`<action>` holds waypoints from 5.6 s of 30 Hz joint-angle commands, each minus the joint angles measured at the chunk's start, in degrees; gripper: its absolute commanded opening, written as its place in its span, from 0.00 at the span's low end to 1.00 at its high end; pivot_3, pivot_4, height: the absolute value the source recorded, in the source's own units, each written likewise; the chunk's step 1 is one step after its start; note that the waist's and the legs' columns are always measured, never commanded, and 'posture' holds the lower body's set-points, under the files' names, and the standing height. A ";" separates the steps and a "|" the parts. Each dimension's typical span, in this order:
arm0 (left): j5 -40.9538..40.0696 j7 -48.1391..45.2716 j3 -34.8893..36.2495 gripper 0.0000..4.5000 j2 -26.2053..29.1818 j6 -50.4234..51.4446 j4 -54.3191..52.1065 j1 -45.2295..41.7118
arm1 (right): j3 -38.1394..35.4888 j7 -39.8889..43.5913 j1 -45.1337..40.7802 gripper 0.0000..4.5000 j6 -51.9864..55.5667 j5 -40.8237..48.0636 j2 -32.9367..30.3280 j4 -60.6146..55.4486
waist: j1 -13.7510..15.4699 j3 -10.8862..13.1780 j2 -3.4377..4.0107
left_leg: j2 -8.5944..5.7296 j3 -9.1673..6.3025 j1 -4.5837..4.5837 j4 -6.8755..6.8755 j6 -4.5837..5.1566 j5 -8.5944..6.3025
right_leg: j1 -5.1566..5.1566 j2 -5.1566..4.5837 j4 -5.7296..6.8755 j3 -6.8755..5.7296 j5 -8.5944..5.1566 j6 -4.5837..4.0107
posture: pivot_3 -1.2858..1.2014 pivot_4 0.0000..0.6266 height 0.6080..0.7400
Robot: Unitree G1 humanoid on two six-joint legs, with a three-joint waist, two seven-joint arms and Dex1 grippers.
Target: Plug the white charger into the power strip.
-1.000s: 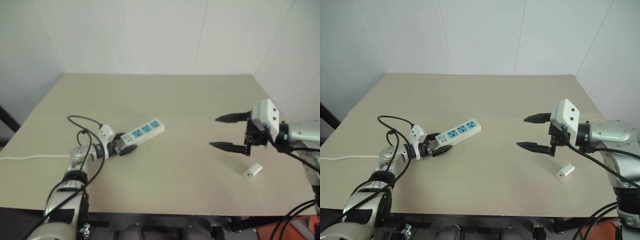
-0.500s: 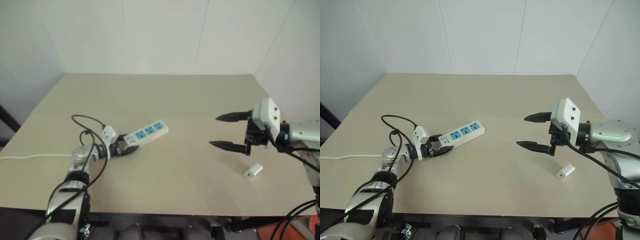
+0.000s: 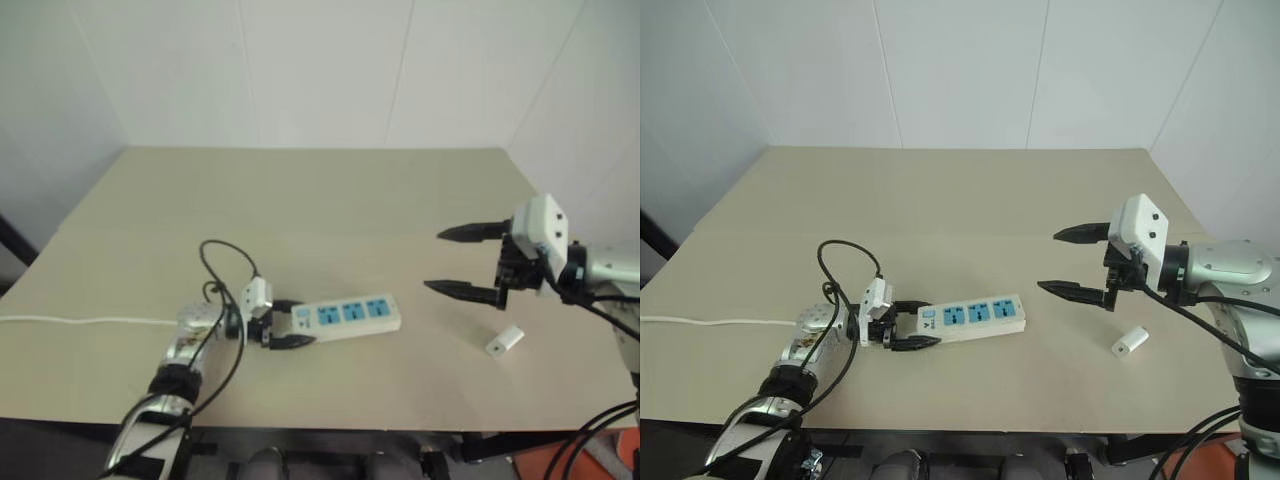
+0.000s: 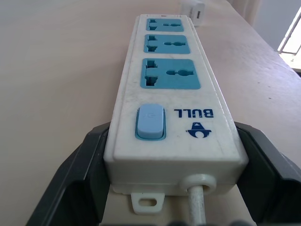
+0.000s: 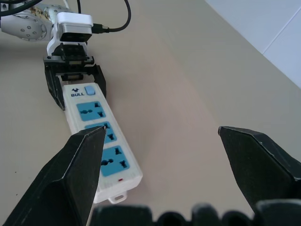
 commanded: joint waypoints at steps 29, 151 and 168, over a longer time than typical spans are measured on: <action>2.90 1.02 -5.53 0.73 -0.61 -1.29 3.67 0.29 | 16.72 23.11 -5.80 1.00 -41.27 -26.35 -17.72 22.47 | 0.21 -0.33 0.50 | -0.08 0.07 0.10 0.03 0.01 -0.01 | 0.10 -0.11 -0.05 0.02 -0.32 0.52 | 0.52 0.24 1.00; 1.55 -0.22 -5.59 0.73 2.23 0.77 0.60 0.15 | 22.31 -2.49 -7.10 0.26 -8.67 -5.86 35.12 15.58 | -0.87 -0.18 0.12 | 0.00 -0.06 0.12 0.00 0.02 -0.01 | 0.10 -0.01 0.06 -0.07 -0.27 0.36 | 0.52 0.24 1.00; 1.26 -0.31 -5.38 0.73 2.68 1.55 -0.86 1.14 | 20.86 -2.07 -9.88 0.26 -14.41 -9.22 35.75 27.46 | -0.97 -0.18 0.11 | 0.00 -0.06 0.09 -0.02 0.02 -0.01 | 0.08 0.00 0.04 -0.07 -0.25 0.34 | 0.52 0.24 1.00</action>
